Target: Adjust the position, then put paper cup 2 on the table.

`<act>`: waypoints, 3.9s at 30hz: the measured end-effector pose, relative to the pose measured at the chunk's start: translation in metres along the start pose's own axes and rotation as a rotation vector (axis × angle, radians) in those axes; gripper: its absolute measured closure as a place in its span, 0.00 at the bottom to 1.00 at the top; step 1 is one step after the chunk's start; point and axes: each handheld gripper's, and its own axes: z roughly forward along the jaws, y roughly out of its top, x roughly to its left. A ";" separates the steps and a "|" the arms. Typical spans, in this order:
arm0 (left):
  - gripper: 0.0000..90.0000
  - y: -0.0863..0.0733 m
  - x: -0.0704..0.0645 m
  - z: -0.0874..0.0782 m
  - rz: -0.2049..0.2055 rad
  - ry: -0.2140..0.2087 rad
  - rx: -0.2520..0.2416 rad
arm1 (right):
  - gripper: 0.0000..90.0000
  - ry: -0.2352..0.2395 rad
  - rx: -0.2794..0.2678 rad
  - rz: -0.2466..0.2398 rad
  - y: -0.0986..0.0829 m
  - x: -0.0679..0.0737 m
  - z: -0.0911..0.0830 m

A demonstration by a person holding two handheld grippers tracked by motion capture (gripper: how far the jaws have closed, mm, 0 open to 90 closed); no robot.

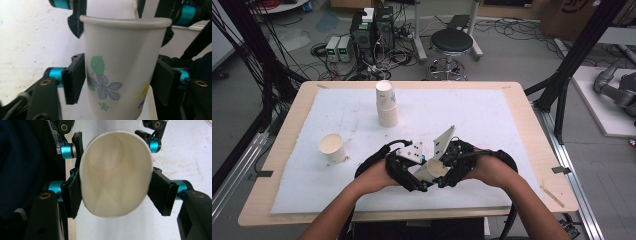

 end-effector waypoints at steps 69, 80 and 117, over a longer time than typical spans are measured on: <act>0.34 -0.061 0.009 -0.064 -0.156 0.400 -0.604 | 0.23 -0.443 -0.667 0.560 -0.153 0.018 -0.011; 0.34 -0.061 0.010 -0.062 -0.157 0.420 -0.595 | 0.23 -0.447 -0.670 0.561 -0.152 0.019 -0.012; 0.33 -0.021 0.070 0.038 -0.250 0.394 -0.539 | 0.23 -0.495 -0.690 0.599 -0.172 0.027 -0.024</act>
